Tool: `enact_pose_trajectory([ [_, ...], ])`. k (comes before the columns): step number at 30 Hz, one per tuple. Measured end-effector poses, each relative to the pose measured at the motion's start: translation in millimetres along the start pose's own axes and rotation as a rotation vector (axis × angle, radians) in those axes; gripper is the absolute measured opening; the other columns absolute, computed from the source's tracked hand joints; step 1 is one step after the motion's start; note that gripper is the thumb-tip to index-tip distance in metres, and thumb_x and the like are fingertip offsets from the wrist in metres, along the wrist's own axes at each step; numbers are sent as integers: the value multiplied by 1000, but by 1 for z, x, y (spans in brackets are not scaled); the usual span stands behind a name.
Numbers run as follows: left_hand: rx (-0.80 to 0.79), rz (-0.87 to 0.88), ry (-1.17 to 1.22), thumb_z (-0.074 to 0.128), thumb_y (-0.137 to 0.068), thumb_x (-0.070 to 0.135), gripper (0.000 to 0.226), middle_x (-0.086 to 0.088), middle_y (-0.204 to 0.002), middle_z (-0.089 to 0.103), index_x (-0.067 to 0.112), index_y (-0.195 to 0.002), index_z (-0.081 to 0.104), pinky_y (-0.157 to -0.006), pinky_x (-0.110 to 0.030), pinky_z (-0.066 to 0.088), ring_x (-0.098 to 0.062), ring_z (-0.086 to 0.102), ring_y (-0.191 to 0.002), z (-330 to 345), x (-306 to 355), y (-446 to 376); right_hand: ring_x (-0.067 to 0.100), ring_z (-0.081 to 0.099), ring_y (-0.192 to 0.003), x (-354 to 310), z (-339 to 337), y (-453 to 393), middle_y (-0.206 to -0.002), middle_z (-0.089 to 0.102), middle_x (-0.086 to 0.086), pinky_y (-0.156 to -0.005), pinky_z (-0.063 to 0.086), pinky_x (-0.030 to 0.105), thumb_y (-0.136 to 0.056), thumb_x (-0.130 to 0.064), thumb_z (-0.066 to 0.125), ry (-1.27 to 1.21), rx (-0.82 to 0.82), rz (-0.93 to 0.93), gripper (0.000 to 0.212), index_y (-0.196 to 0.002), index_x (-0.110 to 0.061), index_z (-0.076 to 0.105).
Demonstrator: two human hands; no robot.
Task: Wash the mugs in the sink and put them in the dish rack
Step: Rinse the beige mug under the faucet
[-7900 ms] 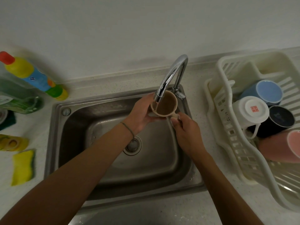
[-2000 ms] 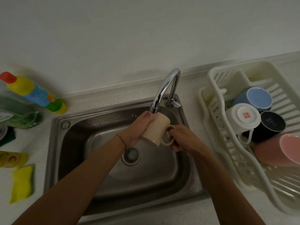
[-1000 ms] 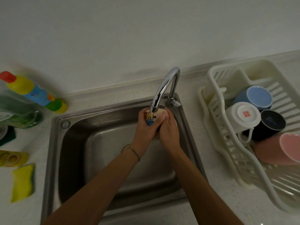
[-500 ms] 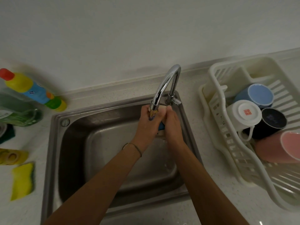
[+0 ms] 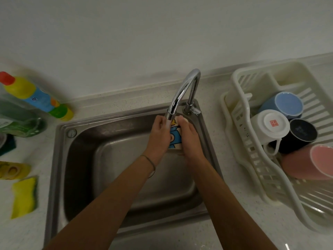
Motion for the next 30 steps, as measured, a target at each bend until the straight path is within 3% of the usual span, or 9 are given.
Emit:
enact_pose_trajectory([
  [4,133,13,-33,33,-110,42,46,-13,-93,72,15,-91,65,-75,-40,62,-27,73,-87,-10,0,-4,18,73,-97,3,1,4,-112,72,5,-73,62,29,-98,-53,53,-36,-10,16,45,-129,-20,58],
  [6,79,30,-10,36,-109,42,40,-12,-104,70,13,-106,64,-82,-43,62,-27,71,-96,-3,-5,4,21,73,-100,4,1,3,-113,72,7,-78,63,36,-97,-56,53,-67,2,36,48,-128,-21,60],
  [9,-5,62,32,49,-105,41,29,-5,-112,66,17,-122,54,-83,-36,62,-22,69,-103,7,-7,17,26,72,-102,6,0,2,-111,73,8,-87,61,49,-90,-67,54,-77,-23,80,54,-122,-26,66],
  [13,-26,11,5,41,-107,43,29,-14,-111,67,17,-104,53,-83,-38,61,-31,69,-105,-2,0,6,24,74,-96,7,-5,5,-106,75,9,-80,62,39,-98,-58,50,-87,-67,104,48,-119,-19,66],
  [17,32,-84,55,32,-109,50,52,-2,-74,72,18,-86,65,-64,-26,59,-14,72,-70,-10,9,0,28,75,-96,5,-5,7,-104,76,11,-82,62,44,-99,-56,49,-107,-109,138,48,-119,-16,67],
  [22,-57,-41,101,46,-108,31,18,-7,-95,69,21,-99,57,-64,-26,59,-16,72,-79,2,2,4,28,73,-96,3,-6,6,-105,76,13,-88,59,46,-95,-58,52,-243,-136,227,51,-116,-15,69],
  [26,-5,-51,62,39,-109,43,47,-15,-86,71,8,-90,65,-67,-33,59,-22,71,-74,-8,11,0,32,72,-103,7,-7,10,-113,74,16,-94,56,50,-92,-62,53,-268,-150,277,59,-123,-13,67],
  [30,30,-82,72,39,-109,41,51,-6,-67,67,4,-85,65,-51,-21,54,-9,67,-53,-9,20,-2,32,73,-102,-1,-6,9,-108,76,13,-95,56,52,-93,-62,52,-172,-171,214,56,-118,-15,69],
])
Point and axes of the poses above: each hand's wrist, its own y-axis away from the middle knuckle, its own z-axis out of the palm, x = y × z, the point moved 2 cm from there along -y, towards the middle knuckle
